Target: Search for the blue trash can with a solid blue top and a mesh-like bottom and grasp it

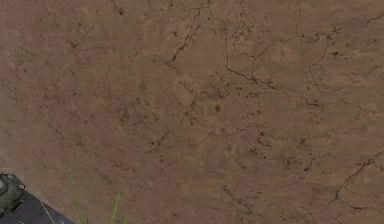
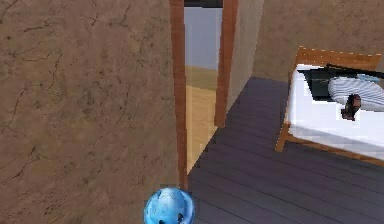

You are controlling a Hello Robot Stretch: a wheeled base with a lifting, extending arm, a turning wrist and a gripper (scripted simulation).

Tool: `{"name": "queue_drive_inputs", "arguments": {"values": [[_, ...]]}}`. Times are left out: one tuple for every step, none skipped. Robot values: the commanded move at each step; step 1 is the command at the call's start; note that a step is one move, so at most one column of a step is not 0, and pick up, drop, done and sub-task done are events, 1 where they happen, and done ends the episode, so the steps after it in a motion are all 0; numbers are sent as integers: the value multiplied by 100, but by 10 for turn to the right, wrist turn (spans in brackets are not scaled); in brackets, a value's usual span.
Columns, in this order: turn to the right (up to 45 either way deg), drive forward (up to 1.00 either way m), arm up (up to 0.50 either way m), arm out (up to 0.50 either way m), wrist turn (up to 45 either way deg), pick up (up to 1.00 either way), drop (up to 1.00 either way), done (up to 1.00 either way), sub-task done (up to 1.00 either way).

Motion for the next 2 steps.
{"name": "queue_drive_inputs", "arguments": {"values": [[0, 0, 10, 0, 0, 0, 0, 0, 0], [0, 0, 0, 0, 0, 0, 0, 100, 0]]}}
